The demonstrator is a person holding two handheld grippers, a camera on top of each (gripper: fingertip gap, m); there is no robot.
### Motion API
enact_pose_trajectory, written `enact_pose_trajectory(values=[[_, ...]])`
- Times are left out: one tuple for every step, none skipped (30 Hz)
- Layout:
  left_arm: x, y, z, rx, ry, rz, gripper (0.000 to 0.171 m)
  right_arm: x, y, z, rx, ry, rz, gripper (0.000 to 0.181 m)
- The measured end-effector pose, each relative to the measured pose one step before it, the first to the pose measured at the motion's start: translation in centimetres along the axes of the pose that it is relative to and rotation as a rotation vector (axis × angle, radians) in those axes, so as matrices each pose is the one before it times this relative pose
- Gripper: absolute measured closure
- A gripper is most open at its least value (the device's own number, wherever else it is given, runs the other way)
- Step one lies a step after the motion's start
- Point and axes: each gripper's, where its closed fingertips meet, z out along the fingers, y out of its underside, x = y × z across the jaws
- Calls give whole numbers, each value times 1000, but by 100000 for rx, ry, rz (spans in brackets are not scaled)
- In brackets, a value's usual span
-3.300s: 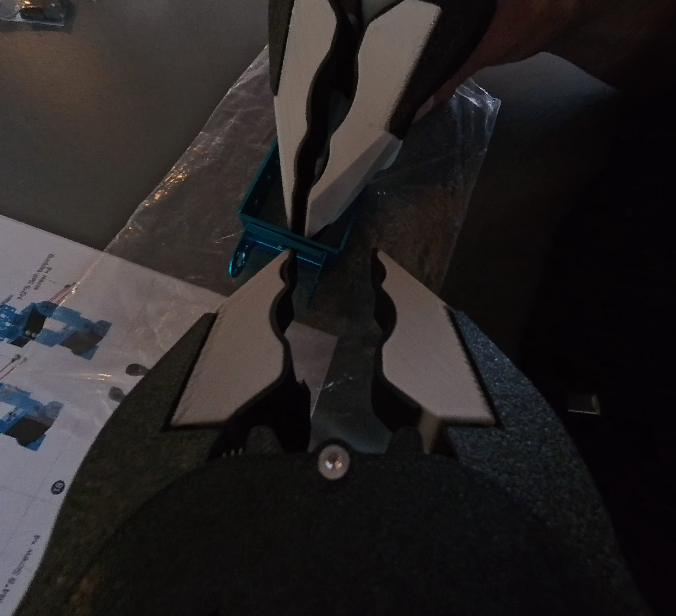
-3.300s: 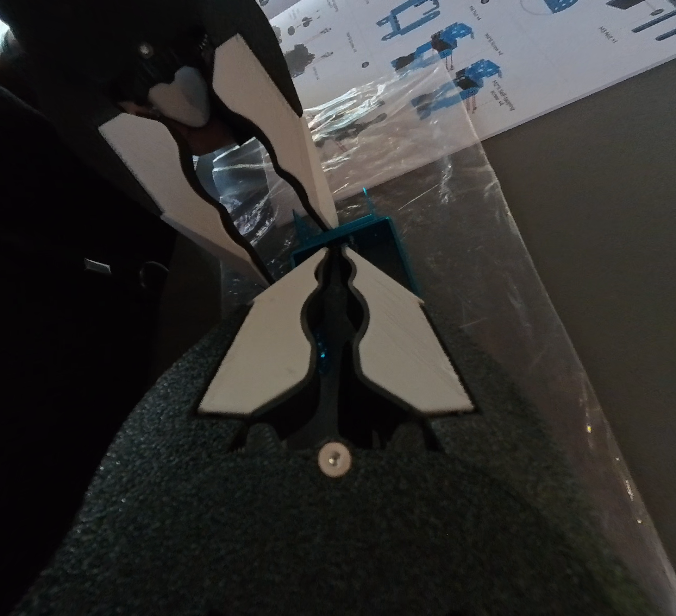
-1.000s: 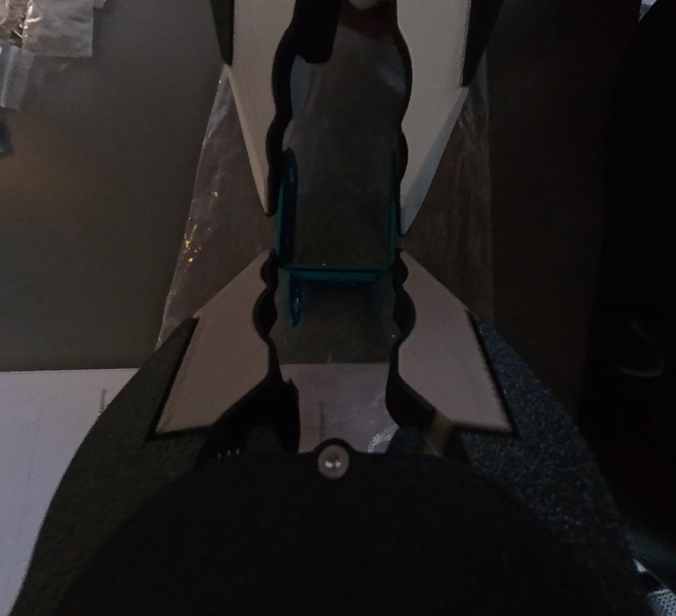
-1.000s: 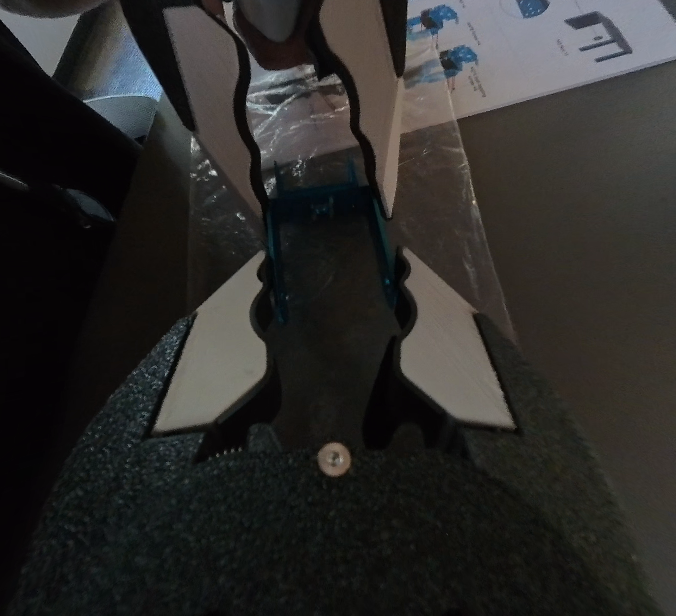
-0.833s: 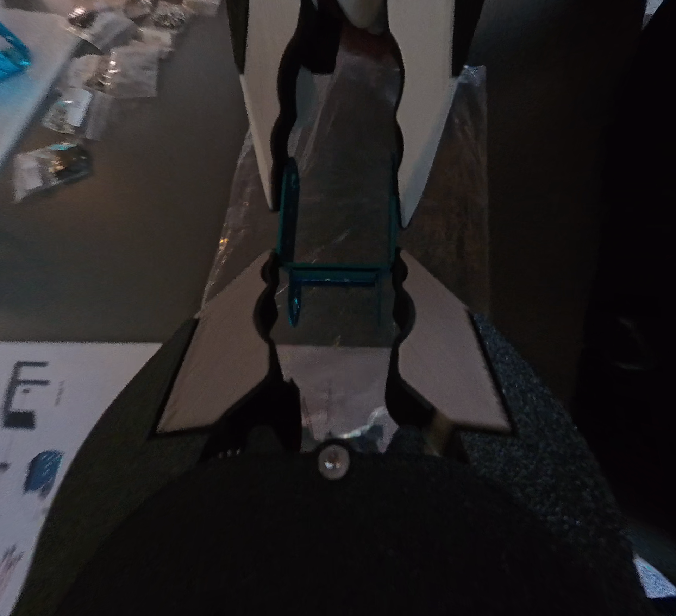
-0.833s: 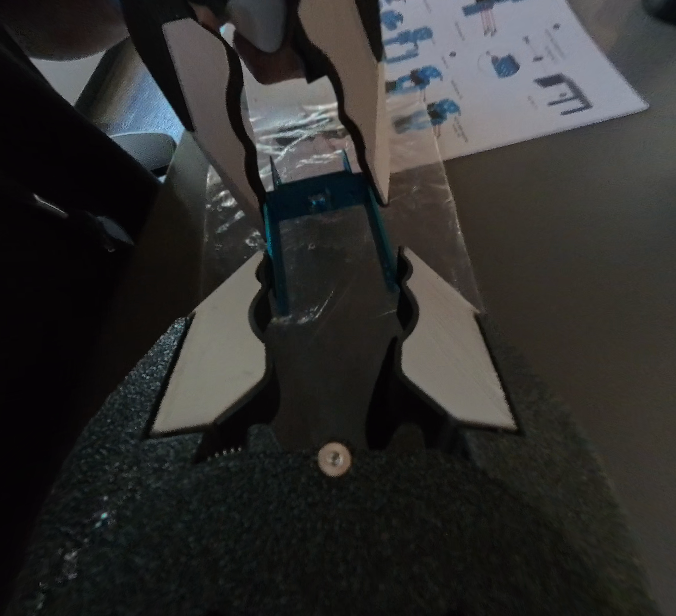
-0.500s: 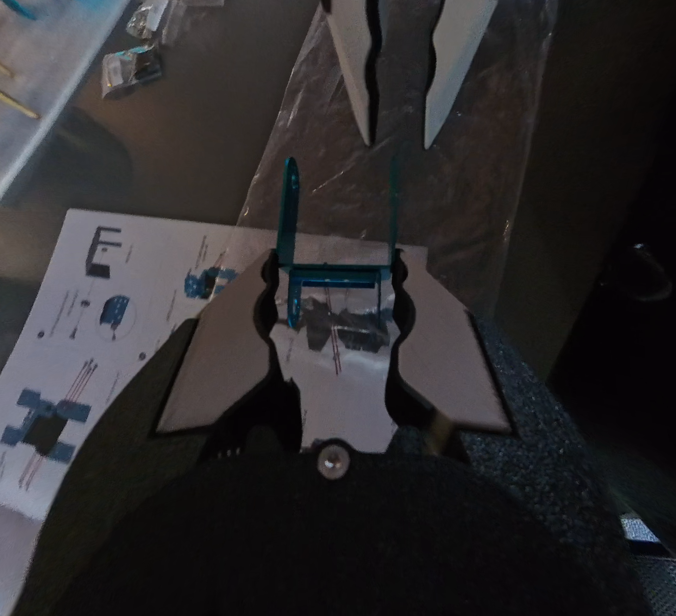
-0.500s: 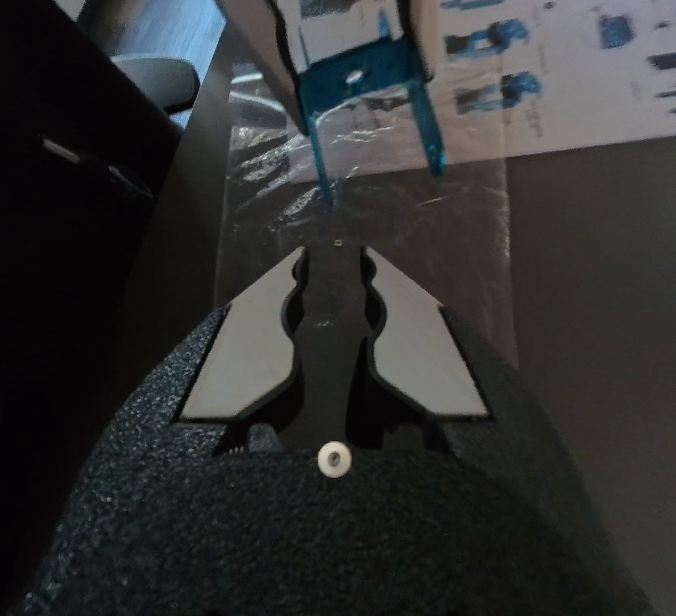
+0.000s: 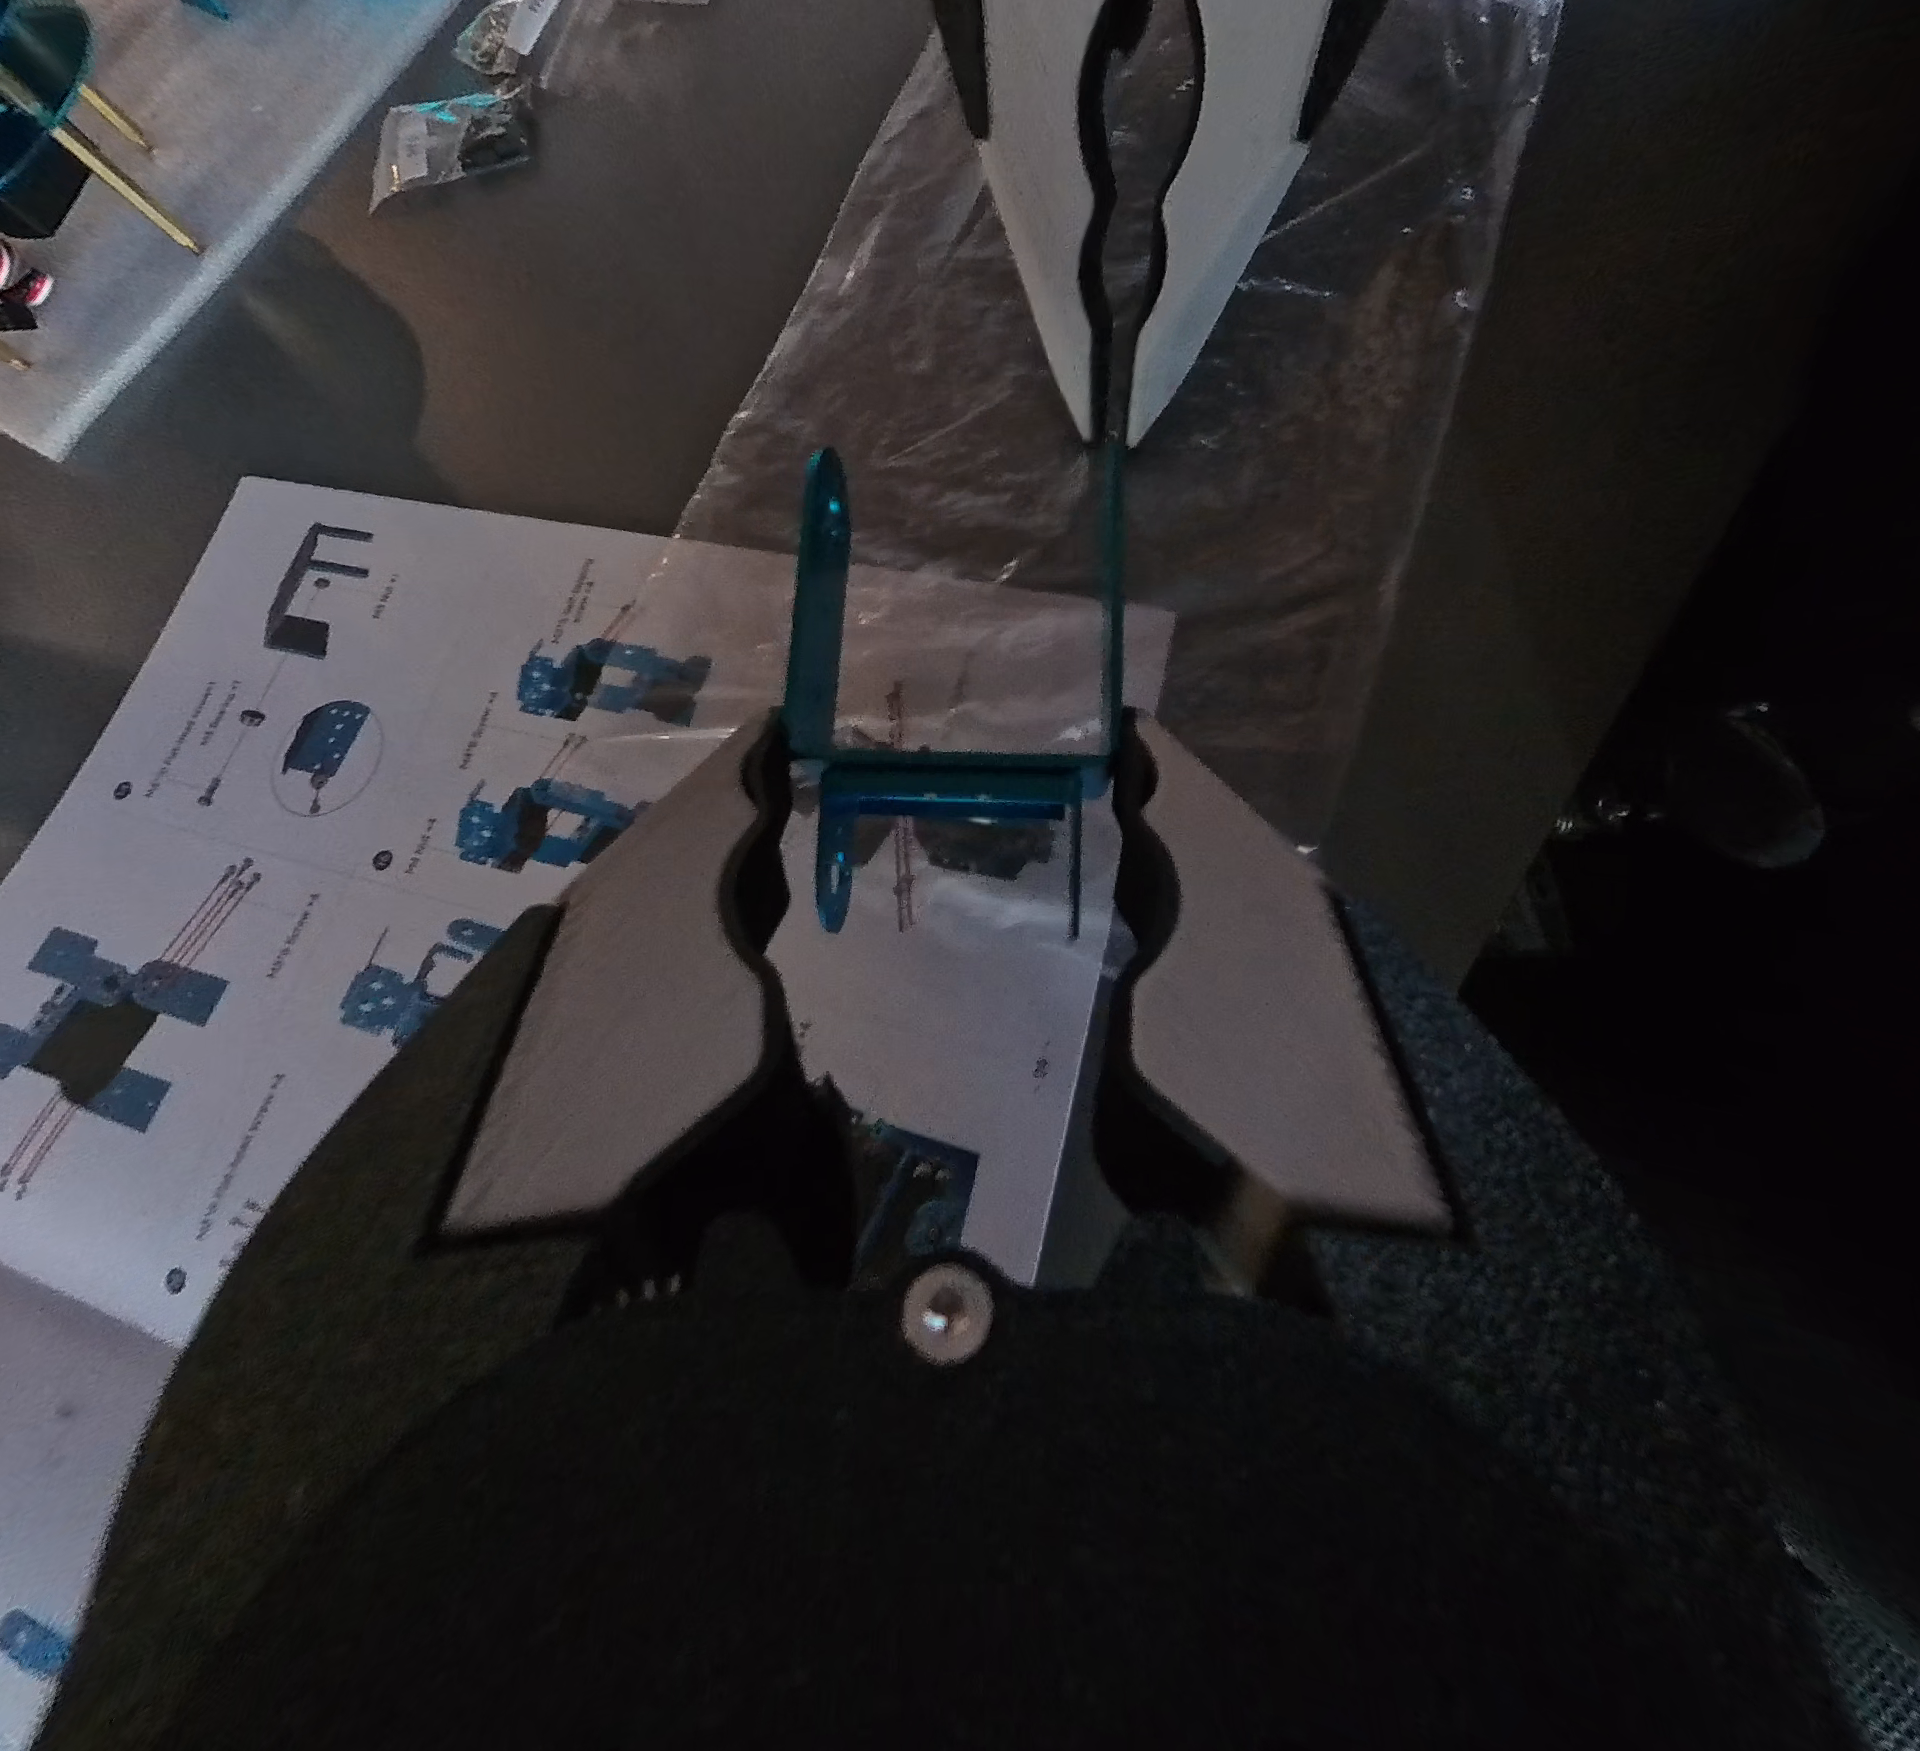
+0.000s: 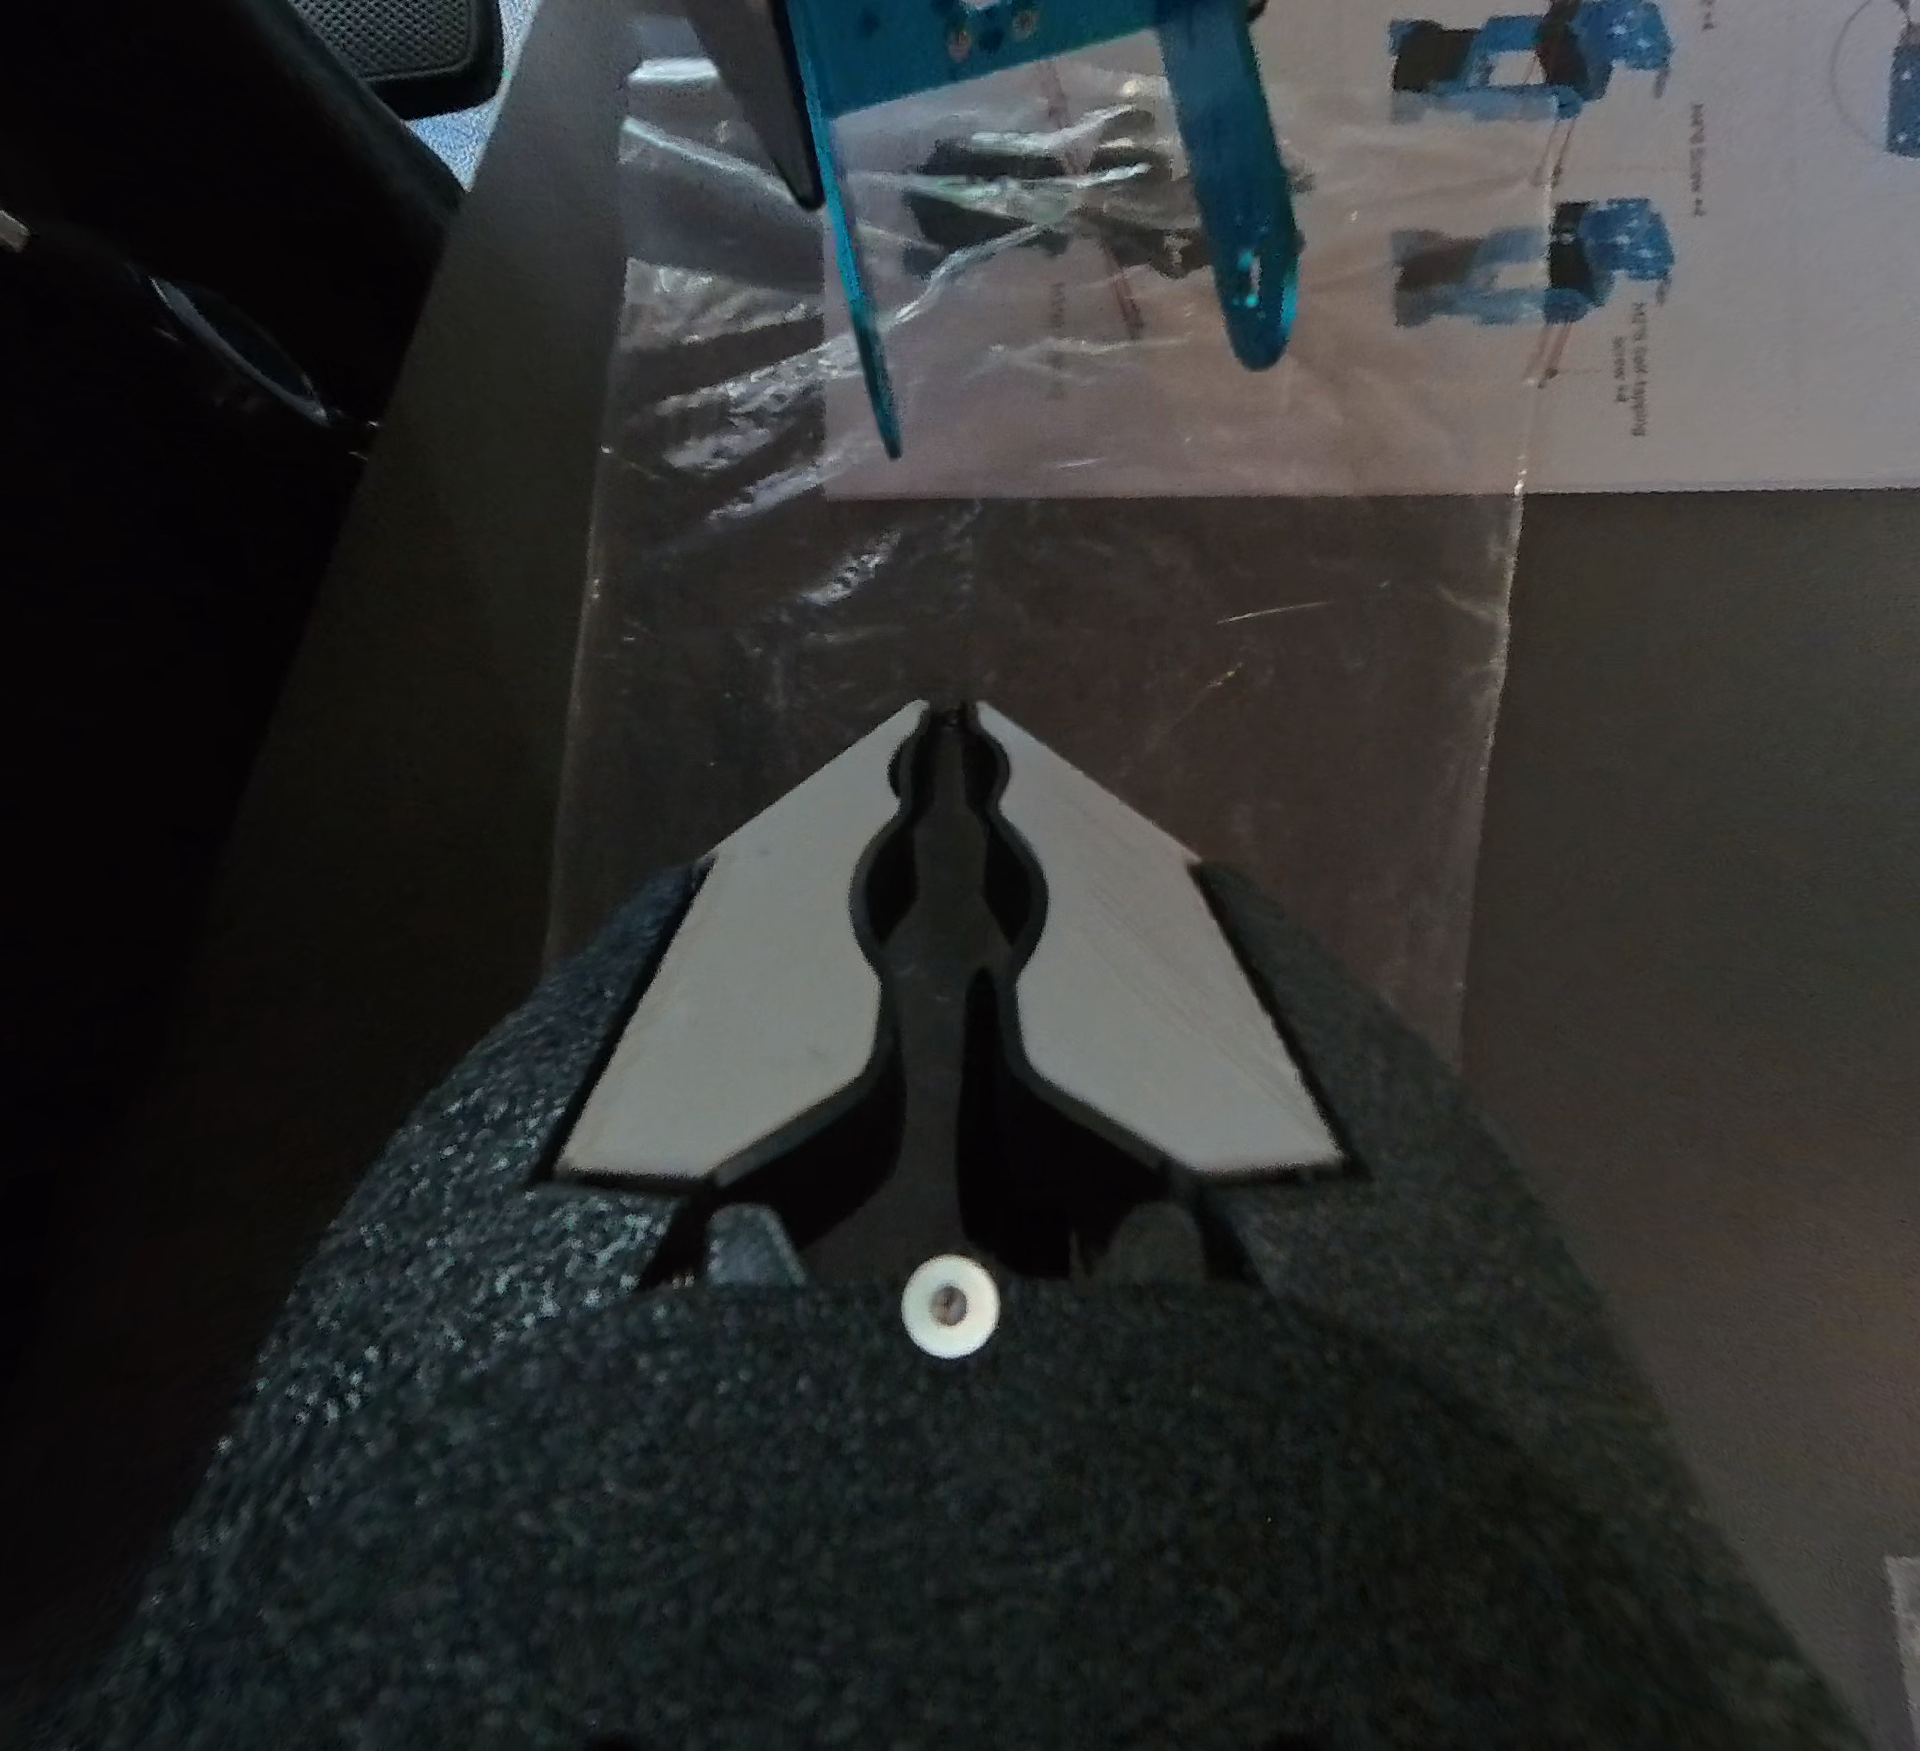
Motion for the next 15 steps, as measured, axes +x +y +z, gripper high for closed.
enact_pose_trajectory(values=[[119,-56,87,280,170,326,110,-21,-6,10,-175,741,139,176],[124,-70,84,324,211,310,110,-4,7,-5,28,398,442,176],[93,-59,80,294,66,160,110,14,-1,-9,397,203,754,176],[53,-45,93,154,-126,280,110,19,0,-10,781,-11,1373,176],[55,-32,105,24,-120,326,110,-10,6,-27,1066,-500,1822,177],[29,-44,129,-173,-172,264,110,-24,-4,-88,1464,-654,1770,177],[29,-72,128,-33,-246,373,110,0,-105,-195,2161,-481,1797,178],[53,-147,141,202,70,185,110,-5,-195,-298,2641,-437,1929,178],[98,-183,155,357,352,-46,110,44,-264,-385,3253,-235,2293,178],[91,-213,162,380,435,67,110,89,-260,-446,3571,-272,2809,178],[68,-231,188,275,208,301,110,148,-140,-465,3096,-141,3151,178],[36,-253,243,217,192,439,110,241,-82,-484,2919,348,3326,178],[18,-279,304,148,223,487,110,317,-91,-508,3118,719,3441,178],[-37,-340,391,243,25,614,110,224,-117,-514,3430,69,3741,178],[-10,-395,490,214,392,460,110,103,-221,-530,3942,-787,4114,178]])
